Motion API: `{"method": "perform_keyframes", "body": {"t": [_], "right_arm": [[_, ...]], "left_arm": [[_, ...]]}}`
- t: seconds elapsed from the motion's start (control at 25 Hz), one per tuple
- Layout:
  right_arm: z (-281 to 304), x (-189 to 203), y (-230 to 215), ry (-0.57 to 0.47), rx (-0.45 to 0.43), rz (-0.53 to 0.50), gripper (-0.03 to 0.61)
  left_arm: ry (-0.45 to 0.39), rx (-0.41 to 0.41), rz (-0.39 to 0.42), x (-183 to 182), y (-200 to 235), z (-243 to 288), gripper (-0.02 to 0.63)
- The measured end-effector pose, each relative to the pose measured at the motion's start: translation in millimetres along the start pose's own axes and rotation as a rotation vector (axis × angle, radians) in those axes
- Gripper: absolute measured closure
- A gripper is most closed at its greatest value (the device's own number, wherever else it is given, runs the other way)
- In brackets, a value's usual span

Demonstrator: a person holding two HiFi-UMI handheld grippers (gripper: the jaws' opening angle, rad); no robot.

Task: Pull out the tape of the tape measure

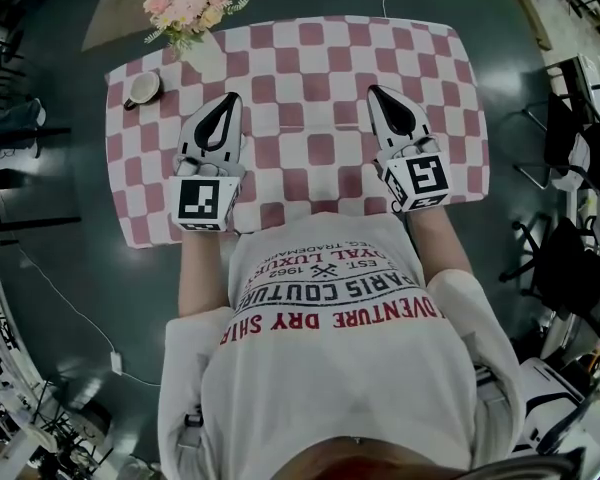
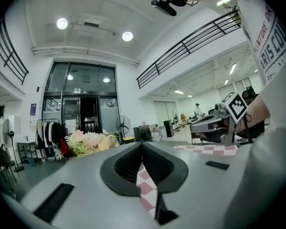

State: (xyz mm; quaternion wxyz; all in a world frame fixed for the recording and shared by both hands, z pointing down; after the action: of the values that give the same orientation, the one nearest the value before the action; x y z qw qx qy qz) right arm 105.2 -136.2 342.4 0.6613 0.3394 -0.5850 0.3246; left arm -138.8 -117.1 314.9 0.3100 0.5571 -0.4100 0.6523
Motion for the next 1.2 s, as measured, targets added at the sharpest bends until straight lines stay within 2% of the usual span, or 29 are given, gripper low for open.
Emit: {"method": "perform_keyframes", "body": {"t": [1.2], "right_arm": [[-1.1,5.9,4.6,0.002,0.036,0.03,0.551]], "left_arm": [[0.014,-0.019,0.001,3.4,-6.4,-1.8,0.595]]}}
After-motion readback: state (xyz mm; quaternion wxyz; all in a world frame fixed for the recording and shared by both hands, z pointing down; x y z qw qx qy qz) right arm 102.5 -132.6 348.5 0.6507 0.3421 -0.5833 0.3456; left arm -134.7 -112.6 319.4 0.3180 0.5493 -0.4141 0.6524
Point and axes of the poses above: the fingertips, and each gripper's own axes: z forward along the fingers, y to its left, x out of its underside, the point moved 4 cm from there along -z, backward along the fingers, and after that the axes turned 3 degrees about -y, right-handed, at the moved point
